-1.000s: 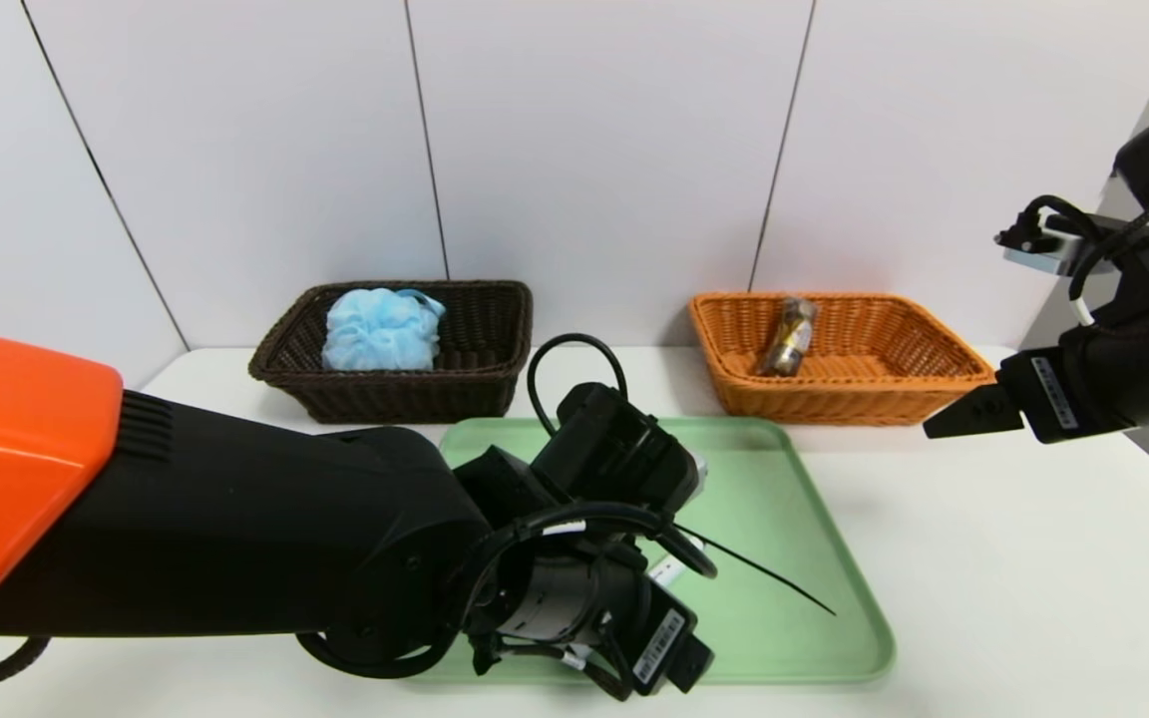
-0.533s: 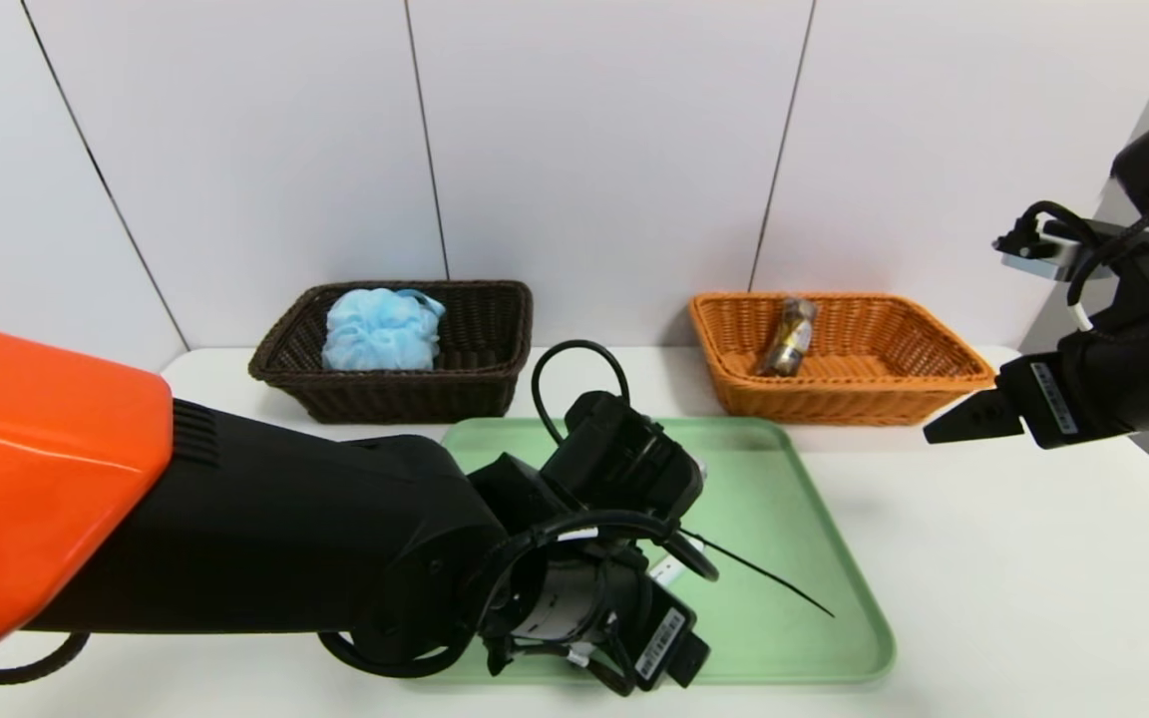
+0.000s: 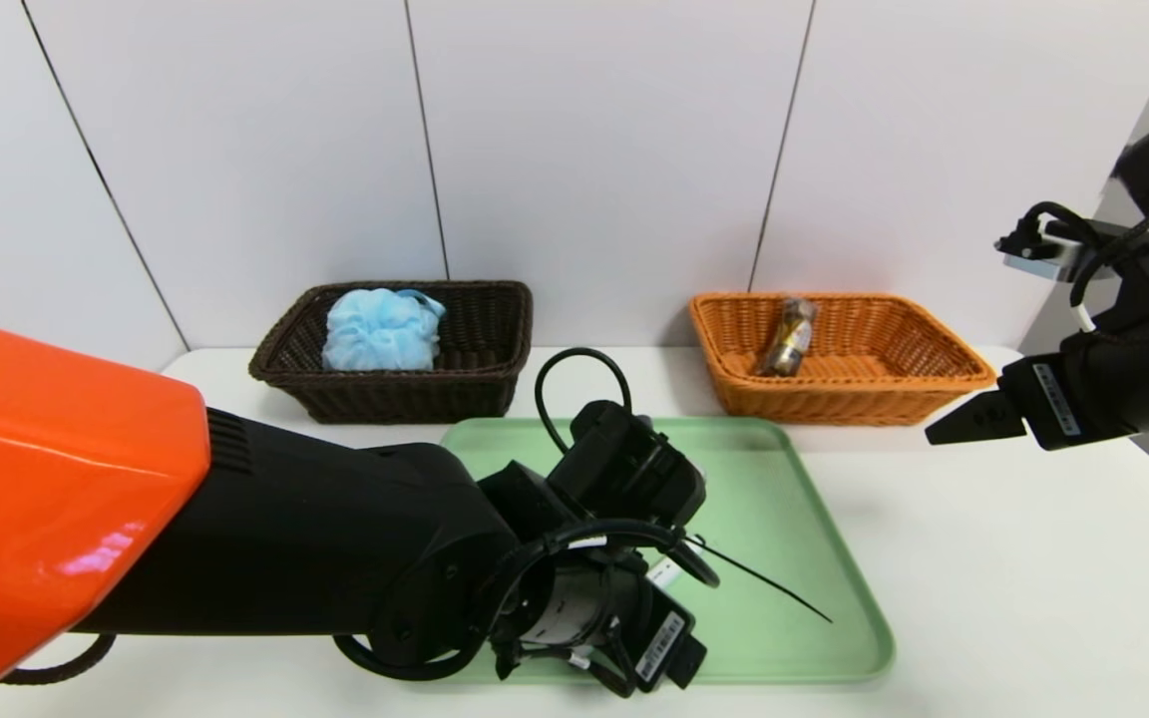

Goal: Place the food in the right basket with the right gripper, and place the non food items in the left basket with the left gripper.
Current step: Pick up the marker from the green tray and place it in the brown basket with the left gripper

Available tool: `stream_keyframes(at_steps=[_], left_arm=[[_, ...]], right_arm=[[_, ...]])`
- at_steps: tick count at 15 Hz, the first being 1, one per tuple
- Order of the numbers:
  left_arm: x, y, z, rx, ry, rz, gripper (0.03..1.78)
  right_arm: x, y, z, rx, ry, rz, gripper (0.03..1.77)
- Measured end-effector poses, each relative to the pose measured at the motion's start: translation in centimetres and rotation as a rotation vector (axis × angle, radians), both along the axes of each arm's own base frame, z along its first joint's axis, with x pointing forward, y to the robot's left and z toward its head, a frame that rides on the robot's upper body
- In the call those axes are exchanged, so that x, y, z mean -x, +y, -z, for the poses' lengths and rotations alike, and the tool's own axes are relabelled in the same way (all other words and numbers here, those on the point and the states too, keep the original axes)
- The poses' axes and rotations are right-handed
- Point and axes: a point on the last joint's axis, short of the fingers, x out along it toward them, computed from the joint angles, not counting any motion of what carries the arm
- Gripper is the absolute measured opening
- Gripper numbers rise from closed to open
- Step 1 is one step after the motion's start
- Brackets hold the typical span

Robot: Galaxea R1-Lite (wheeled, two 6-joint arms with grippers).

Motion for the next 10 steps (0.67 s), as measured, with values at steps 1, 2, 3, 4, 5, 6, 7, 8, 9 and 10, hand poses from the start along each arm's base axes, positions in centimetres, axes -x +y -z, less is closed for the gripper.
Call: stream_keyframes(at_steps=[1, 2, 3, 4, 5, 6, 7, 8, 9, 10], left_arm=[[-0.02, 0.03, 0.01, -0.001, 0.001, -0.001, 1.69], [-0.03, 0.05, 0.03, -0.001, 0.002, -0.002, 1.69], [-0.03, 0.05, 0.04, -0.001, 0.003, -0.002, 1.69], [-0.04, 0.08, 0.06, -0.002, 0.004, -0.003, 1.69], [-0.05, 0.10, 0.07, -0.003, 0.004, -0.003, 1.69], [-0.04, 0.11, 0.10, -0.004, 0.004, -0.002, 1.69], [-0.03, 0.13, 0.14, -0.005, 0.004, -0.002, 1.69], [-0.02, 0.15, 0.19, -0.007, 0.005, -0.002, 1.69], [0.00, 0.18, 0.25, -0.009, 0.007, -0.001, 1.69], [0.01, 0.20, 0.29, -0.010, 0.008, -0.001, 1.69]], right_arm=[[0.00, 0.00, 0.00, 0.000, 0.000, 0.000, 1.70], [-0.01, 0.01, 0.01, 0.000, 0.000, -0.001, 1.70], [-0.01, 0.03, 0.01, 0.000, 0.000, -0.001, 1.70], [-0.02, 0.03, 0.01, 0.000, 0.000, -0.001, 1.70], [-0.02, 0.04, 0.02, 0.000, 0.000, -0.002, 1.70], [-0.02, 0.05, 0.02, 0.000, 0.000, -0.002, 1.70], [-0.01, 0.05, 0.01, -0.001, 0.000, 0.000, 1.70], [0.02, 0.04, 0.01, -0.001, 0.000, 0.000, 1.70], [0.03, 0.04, 0.02, -0.001, 0.001, 0.000, 1.70], [0.04, 0.03, 0.01, -0.002, 0.000, 0.000, 1.70]])
